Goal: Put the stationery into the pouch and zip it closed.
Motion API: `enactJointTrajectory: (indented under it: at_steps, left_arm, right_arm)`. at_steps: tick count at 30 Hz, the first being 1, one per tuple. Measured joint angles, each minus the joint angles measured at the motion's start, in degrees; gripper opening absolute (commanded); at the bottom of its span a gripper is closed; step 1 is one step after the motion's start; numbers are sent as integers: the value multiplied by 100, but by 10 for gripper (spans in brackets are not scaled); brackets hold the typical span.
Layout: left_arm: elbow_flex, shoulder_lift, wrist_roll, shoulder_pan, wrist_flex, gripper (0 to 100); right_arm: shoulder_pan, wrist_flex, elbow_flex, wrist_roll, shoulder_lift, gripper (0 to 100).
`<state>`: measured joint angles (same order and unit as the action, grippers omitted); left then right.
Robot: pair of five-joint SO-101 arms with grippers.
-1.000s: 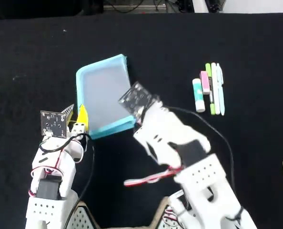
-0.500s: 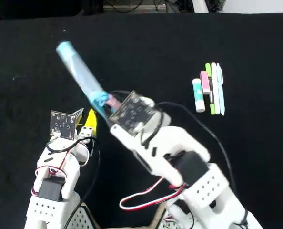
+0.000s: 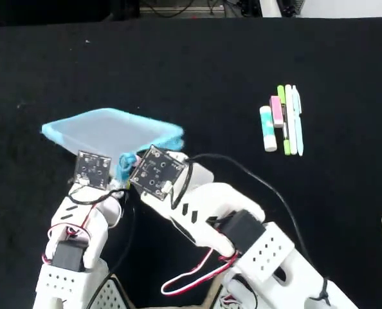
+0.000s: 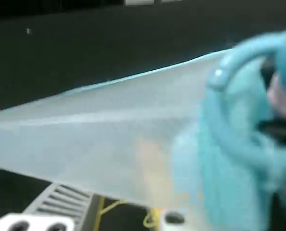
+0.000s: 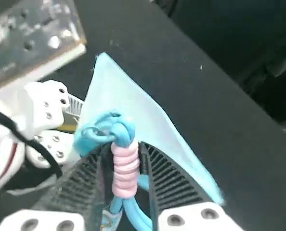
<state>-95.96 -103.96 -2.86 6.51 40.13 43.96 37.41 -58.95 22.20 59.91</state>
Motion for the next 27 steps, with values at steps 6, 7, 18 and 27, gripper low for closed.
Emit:
enactJointTrajectory:
  at_steps: [6, 7, 18, 27]
  left_arm:
    - [440, 0, -659, -9, 923, 95]
    - [466, -9, -738, -9, 985, 95]
    - [914, -9, -844, -862, 1073, 95]
    - [1257, -9, -844, -967, 1486, 95]
  right_arm:
    - [0, -220, -334, 0, 0, 11]
    - [0, -264, -378, 0, 0, 11]
    - [-378, -316, -378, 0, 0, 11]
    - [-659, -607, -738, 0, 0, 11]
